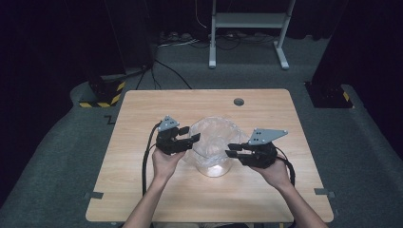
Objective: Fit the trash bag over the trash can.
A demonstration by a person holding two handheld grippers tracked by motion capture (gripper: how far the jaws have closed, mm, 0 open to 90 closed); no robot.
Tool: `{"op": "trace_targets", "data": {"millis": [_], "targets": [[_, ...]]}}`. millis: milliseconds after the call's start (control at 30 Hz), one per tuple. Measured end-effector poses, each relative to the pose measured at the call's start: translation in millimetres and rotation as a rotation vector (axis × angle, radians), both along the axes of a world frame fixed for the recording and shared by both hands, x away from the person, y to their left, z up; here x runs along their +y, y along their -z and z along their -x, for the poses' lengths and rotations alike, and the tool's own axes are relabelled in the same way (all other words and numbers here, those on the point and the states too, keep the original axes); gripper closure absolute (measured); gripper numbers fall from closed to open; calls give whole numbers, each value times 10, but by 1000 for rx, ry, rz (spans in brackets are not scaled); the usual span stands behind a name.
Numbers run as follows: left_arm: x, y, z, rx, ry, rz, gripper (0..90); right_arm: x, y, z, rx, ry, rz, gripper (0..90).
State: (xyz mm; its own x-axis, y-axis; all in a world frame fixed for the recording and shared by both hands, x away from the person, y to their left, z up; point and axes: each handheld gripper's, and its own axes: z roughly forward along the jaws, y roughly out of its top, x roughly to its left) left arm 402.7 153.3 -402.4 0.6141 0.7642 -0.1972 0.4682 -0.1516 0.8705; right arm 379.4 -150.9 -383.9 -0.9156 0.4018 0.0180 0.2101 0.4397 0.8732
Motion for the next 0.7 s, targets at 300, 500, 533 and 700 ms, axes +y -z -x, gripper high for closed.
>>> {"op": "trace_targets", "data": {"millis": [300,500,533,700], "targets": [[-15,6,5,-2,-7,-25,433,11,17,95,-37,-61,27,900],[-41,27,-1,2,-10,-49,438,-25,57,150,-36,-106,30,900],[-43,31,-2,2,-10,-48,440,-42,88,160,-31,-123,38,900],[-35,76,-3,12,-15,-50,441,-69,167,158,-7,-138,58,900]]}}
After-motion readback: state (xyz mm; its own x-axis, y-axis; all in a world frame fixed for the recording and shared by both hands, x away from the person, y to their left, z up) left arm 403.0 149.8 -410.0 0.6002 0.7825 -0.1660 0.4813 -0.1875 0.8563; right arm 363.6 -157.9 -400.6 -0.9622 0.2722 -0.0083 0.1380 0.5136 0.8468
